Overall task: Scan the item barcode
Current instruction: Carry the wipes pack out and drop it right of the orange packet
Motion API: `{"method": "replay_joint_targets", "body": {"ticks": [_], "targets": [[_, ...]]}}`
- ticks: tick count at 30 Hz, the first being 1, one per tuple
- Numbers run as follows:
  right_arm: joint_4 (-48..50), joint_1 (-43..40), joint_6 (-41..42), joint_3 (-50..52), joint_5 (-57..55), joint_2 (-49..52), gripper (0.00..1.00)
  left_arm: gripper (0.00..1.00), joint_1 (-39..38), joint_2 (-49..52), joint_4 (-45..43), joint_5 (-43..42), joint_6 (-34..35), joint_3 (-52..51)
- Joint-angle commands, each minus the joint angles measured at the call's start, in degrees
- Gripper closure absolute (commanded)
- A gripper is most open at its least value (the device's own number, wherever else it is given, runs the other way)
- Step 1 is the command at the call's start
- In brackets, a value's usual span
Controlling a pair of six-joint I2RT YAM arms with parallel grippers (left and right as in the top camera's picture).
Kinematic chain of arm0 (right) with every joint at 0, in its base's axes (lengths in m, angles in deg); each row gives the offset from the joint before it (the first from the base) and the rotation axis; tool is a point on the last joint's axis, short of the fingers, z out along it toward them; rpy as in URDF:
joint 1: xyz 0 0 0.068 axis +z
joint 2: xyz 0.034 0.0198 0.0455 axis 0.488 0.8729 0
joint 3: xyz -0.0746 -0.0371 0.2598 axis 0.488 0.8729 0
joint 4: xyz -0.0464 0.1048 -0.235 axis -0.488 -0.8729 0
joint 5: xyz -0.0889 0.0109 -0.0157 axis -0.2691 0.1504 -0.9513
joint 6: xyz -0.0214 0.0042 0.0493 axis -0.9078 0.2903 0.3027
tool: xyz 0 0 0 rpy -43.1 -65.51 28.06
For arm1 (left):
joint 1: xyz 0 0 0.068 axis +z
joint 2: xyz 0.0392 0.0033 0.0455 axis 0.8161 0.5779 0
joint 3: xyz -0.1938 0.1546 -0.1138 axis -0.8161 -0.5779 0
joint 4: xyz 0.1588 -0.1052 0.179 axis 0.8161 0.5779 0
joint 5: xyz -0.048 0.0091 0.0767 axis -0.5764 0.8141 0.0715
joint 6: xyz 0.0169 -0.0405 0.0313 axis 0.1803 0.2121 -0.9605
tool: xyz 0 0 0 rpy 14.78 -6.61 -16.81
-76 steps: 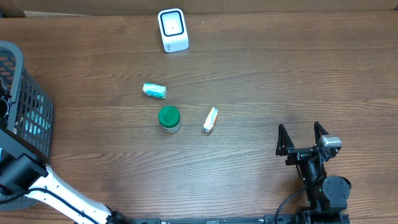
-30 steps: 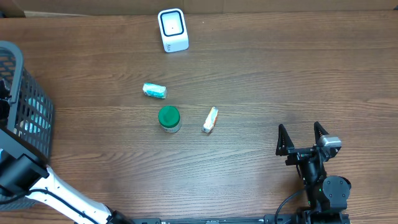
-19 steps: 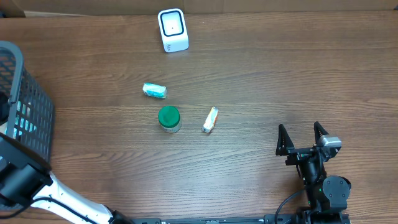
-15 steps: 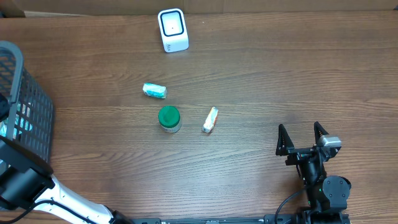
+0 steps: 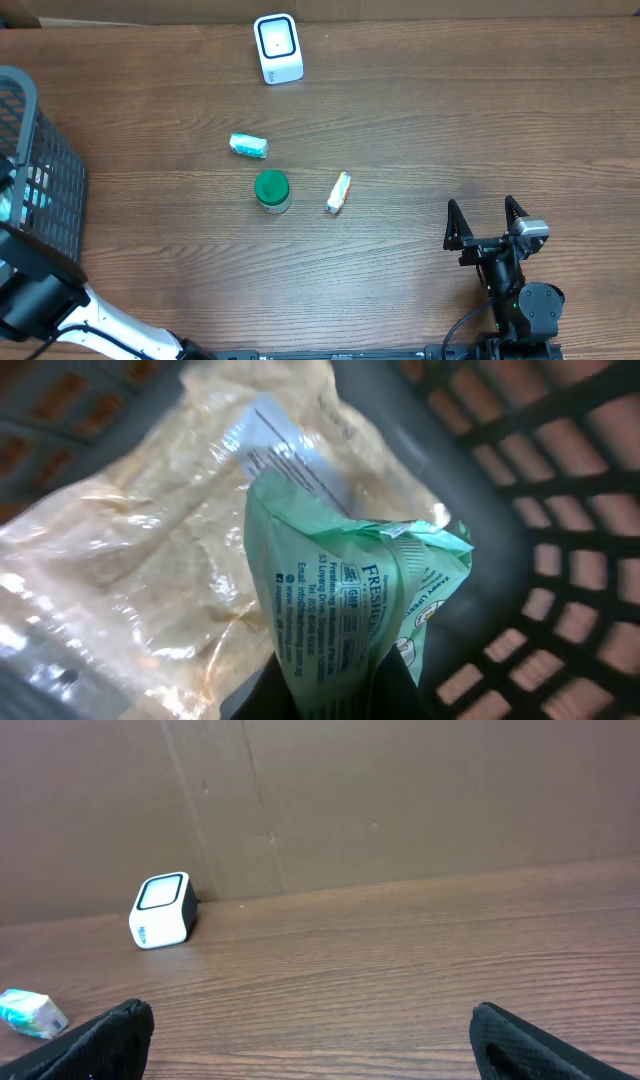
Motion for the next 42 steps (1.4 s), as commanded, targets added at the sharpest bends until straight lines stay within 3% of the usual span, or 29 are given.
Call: {"method": "replay_joint_targets", "body": {"ticks": [1, 10, 14, 18, 26, 32, 42], "targets": [[0.2, 0.3, -0.1, 0.6, -0.5, -0.6, 0.0, 0.96, 0.3, -9.4, -0.1, -0.8, 5.3, 4.6], [0.2, 0.3, -0.1, 0.6, -0.5, -0.6, 0.0, 0.96, -1.0, -27.2, -1.4, -22.7, 7.2, 6.7], [0.2, 0.3, -0.1, 0.6, -0.5, -0.6, 0.0, 0.96, -5.4, -33.6, 0.2, -26.3, 7.1, 6.7], [0.2, 0.3, -0.1, 0.6, -0.5, -0.6, 0.0, 0.96, -14.8, -36.2, 3.7, -26.9, 5.7, 6.7], [0.2, 0.3, -0.1, 0.6, -0.5, -0.6, 0.0, 0.95, -37.6, -32.2, 5.9, -26.6, 4.1, 1.9], [0.2, 0.3, -0.1, 0.6, -0.5, -0.6, 0.0, 0.95, -52.8, -25.3, -1.0, -26.2, 7.3, -3.7], [0.2, 0.3, -0.1, 0.6, -0.5, -0.6, 0.0, 0.96, -70.7, -7.5, -11.8, -26.3, 16.2, -5.5]]}}
